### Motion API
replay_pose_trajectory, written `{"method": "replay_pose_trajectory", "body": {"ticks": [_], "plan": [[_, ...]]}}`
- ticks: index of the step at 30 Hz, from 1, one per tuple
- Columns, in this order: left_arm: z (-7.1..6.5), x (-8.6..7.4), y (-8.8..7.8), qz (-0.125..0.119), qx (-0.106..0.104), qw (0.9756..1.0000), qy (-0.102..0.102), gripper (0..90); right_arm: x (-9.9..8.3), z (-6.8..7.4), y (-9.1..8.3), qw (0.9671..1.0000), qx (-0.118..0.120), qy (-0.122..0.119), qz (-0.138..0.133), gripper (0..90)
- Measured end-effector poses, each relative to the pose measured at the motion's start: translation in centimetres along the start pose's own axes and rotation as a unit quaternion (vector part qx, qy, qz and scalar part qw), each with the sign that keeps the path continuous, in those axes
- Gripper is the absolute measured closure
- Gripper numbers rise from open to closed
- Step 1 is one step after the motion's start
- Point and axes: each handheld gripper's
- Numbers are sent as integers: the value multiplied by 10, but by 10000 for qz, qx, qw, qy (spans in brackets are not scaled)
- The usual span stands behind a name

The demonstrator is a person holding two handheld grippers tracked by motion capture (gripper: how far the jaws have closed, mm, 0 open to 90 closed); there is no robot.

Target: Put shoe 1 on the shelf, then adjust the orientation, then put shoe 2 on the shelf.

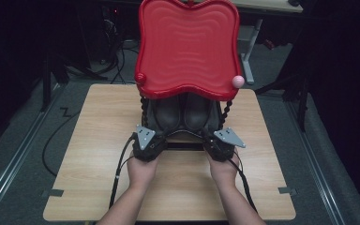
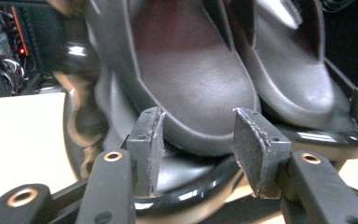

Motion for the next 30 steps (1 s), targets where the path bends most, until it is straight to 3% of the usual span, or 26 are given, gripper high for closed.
{"method": "replay_pose_trajectory", "body": {"ticks": [6,12,17,21,25,30], "plan": [[12,-10,-34,5,15,9997,251,507,-8,-5,-28,9996,241,-102,-63,596],[35,-26,-56,287,249,9985,391,492,-26,-18,-53,9992,332,-178,103,502],[59,-39,-76,578,373,9971,332,468,-46,-35,-66,9991,277,-166,293,416],[76,-48,-100,800,528,9942,498,445,-61,-50,-75,9981,247,-134,550,351],[88,-57,-119,764,751,9923,628,436,-73,-62,-86,9974,124,-180,685,281],[105,-61,-129,763,934,9917,444,430,-87,-77,-98,9976,-39,-48,689,217]]}}
Point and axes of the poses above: each handheld gripper's, and its own axes: y roughly forward along the jaws, x roughly out of its top, z roughly to its left, and after that the axes turned 7 degrees about -y, right-handed
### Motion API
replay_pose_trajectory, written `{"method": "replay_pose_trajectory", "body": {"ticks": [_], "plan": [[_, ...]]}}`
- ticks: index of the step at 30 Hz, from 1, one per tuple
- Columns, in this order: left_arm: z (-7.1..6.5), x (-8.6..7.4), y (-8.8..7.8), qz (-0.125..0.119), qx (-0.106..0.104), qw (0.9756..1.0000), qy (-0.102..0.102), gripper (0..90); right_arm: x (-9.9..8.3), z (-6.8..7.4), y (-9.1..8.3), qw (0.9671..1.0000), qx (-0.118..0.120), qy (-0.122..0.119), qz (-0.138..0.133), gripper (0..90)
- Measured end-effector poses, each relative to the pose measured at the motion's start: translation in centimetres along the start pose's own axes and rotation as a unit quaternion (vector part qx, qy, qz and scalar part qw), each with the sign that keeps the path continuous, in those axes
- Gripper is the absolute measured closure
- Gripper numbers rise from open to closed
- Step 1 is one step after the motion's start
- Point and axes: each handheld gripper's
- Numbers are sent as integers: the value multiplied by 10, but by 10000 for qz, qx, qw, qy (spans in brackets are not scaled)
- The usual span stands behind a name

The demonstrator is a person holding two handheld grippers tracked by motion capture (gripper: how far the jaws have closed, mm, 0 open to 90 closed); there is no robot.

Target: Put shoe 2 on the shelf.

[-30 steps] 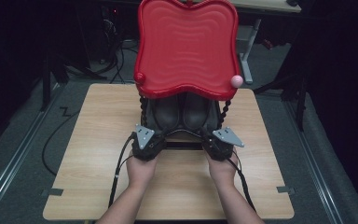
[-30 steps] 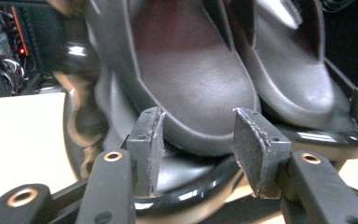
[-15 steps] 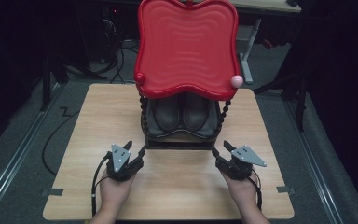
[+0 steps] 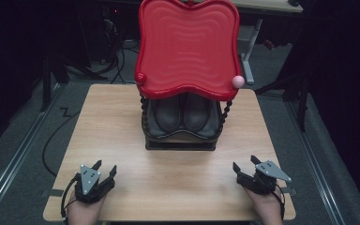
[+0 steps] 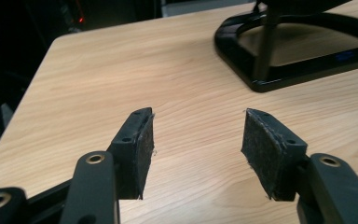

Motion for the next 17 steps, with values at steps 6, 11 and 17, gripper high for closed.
{"method": "replay_pose_trajectory", "body": {"ticks": [6,11,17], "plan": [[15,-3,6,104,166,9997,-157,423,-9,-17,-5,9995,-154,245,106,200],[21,-5,8,190,198,9994,-212,416,-10,-21,-7,9994,-198,279,99,195],[24,-5,5,118,270,9994,-159,394,-10,-24,-5,9991,-224,336,90,190]]}}
Point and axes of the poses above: each handheld gripper's, and its own axes: y roughly forward along the jaws, x roughly out of its top, z roughly to its left, and after that the axes turned 7 degrees about -y, right-handed
